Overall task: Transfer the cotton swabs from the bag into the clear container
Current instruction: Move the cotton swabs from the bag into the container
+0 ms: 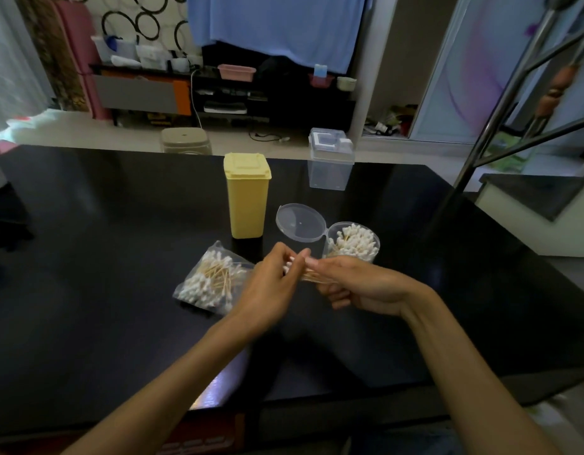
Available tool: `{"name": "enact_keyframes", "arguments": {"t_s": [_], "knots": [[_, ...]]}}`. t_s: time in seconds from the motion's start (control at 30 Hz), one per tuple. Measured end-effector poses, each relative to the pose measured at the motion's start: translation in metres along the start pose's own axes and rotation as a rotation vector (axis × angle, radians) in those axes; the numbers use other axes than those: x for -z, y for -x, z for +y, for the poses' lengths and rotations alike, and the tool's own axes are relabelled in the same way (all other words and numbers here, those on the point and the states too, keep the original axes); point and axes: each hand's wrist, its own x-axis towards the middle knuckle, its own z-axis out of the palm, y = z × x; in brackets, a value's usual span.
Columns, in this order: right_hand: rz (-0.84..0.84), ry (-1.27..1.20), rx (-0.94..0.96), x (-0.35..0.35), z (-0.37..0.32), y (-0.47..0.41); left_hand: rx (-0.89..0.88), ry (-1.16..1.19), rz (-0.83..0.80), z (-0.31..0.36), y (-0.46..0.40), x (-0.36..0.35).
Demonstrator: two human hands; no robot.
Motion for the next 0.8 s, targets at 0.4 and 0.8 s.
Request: {"name": "enact_keyframes", "arguments": {"t_s": [0.4, 0.8], "knots": [[0.707, 0.125, 0.032, 0.028, 0.005, 0.0, 0.027, 0.028, -0.093, 0.035, -0.036, -0.054], [1.085, -0.338, 0.272, 0.042, 0.011, -0.007, -0.022, 0.032, -0.012, 0.062, -0.056, -0.082]]}}
